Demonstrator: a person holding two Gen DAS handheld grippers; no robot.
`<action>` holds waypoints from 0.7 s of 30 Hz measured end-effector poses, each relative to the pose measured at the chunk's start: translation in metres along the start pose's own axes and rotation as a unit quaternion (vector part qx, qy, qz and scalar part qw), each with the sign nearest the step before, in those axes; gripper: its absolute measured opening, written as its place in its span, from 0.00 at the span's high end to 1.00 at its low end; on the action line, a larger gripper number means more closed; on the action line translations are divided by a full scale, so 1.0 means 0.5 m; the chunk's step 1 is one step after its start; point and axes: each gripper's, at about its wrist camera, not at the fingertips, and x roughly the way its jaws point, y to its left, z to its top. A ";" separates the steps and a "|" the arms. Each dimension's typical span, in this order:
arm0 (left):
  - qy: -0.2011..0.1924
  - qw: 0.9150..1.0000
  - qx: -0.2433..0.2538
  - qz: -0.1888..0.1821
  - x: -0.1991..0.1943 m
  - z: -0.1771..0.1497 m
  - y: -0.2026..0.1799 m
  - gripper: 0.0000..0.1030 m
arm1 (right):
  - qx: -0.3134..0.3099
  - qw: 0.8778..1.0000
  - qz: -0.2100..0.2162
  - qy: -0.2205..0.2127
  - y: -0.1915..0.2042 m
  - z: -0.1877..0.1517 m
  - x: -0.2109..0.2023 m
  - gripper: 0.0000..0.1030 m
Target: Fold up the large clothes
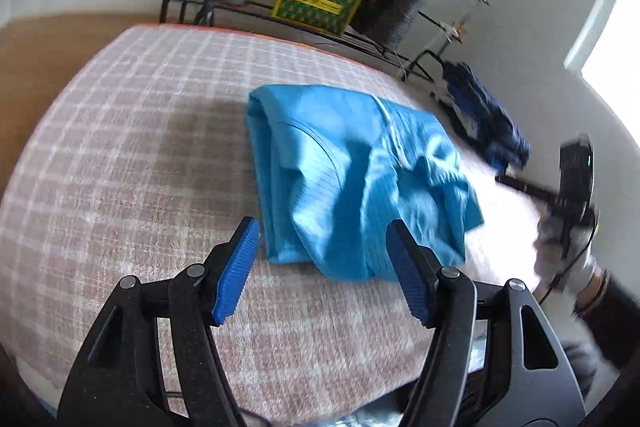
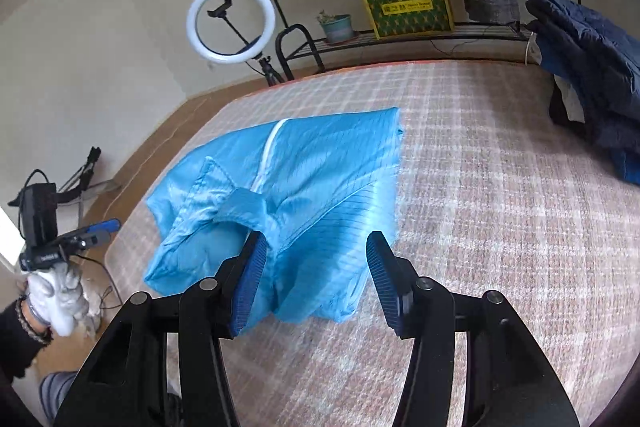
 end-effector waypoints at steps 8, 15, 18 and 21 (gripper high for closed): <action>0.064 0.971 -0.211 -0.088 0.198 0.152 0.155 0.34 | 0.089 0.995 0.024 0.026 -0.085 0.037 0.100 0.49; 0.041 0.982 -0.157 -0.097 0.269 0.227 0.124 0.94 | 0.151 0.979 0.126 0.049 -0.107 0.032 0.139 0.96; 0.013 0.992 -0.102 -0.075 0.279 0.260 0.118 0.95 | 0.128 0.984 0.122 0.034 -0.094 0.035 0.110 0.98; 0.048 0.995 -0.087 -0.021 0.332 0.248 0.142 0.95 | 0.123 0.988 0.061 0.064 -0.119 0.025 0.141 0.98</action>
